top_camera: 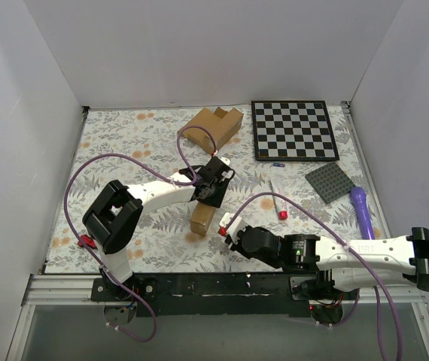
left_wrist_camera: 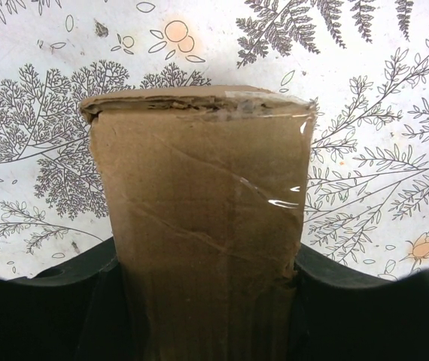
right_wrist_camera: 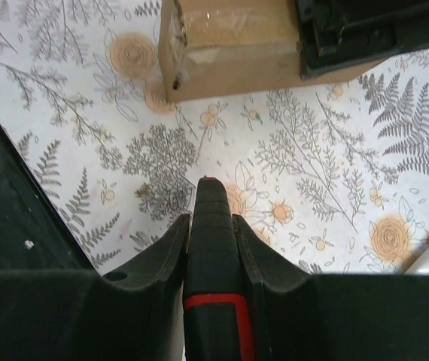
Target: Unpack the express box
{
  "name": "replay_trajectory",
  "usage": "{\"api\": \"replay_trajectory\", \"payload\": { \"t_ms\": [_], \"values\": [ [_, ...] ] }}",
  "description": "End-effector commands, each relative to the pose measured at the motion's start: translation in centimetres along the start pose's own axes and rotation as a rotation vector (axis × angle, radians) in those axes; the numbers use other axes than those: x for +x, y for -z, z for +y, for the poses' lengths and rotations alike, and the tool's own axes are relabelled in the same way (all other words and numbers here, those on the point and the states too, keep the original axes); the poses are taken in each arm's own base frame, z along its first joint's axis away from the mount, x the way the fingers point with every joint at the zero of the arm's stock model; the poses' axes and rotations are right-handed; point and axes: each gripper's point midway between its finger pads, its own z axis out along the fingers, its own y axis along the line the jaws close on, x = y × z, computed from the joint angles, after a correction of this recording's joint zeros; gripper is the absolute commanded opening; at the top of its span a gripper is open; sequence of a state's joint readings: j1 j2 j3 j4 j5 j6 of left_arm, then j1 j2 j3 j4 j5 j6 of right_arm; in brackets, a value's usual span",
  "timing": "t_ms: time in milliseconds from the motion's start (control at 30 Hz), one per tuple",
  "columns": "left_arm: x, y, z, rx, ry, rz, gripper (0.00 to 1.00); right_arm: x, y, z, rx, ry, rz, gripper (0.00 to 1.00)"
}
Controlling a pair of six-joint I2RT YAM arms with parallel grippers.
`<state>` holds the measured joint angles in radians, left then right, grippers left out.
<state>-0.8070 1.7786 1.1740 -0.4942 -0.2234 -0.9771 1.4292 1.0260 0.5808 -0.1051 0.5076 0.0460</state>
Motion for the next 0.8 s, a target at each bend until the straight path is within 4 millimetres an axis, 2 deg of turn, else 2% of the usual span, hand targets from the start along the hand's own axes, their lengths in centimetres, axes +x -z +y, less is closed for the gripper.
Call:
{"api": "replay_trajectory", "payload": {
  "t_ms": [0,100,233,300,333,433,600,767],
  "values": [
    [3.6,-1.1,2.8,-0.099,-0.052,0.13,0.0,-0.6,0.3,-0.5,0.028,-0.009,-0.019,0.01],
    [3.6,-1.2,2.7,-0.092,-0.056,0.134,0.0,-2.1,0.8,-0.4,0.01,-0.017,-0.078,0.01],
    [3.5,-1.0,2.4,-0.069,-0.062,0.133,0.0,-7.6,2.4,-0.4,-0.025,-0.047,-0.331,0.01],
    [3.7,-1.0,2.2,-0.056,-0.062,0.135,0.0,-8.7,2.3,-0.3,-0.029,-0.013,-0.361,0.01],
    [3.7,-1.0,2.2,-0.055,-0.06,0.134,0.0,-8.7,1.8,0.0,-0.032,0.005,-0.348,0.01],
    [3.8,-0.9,1.8,-0.035,-0.053,0.136,0.0,-10.6,1.3,0.5,-0.04,0.041,-0.417,0.01],
    [4.0,-0.9,1.5,-0.022,-0.049,0.142,0.0,-11.1,0.1,0.6,-0.014,0.084,-0.41,0.01],
    [4.2,-0.9,1.7,-0.026,-0.057,0.147,0.0,-12.6,0.4,0.3,0.01,0.083,-0.47,0.01]
  ]
}}
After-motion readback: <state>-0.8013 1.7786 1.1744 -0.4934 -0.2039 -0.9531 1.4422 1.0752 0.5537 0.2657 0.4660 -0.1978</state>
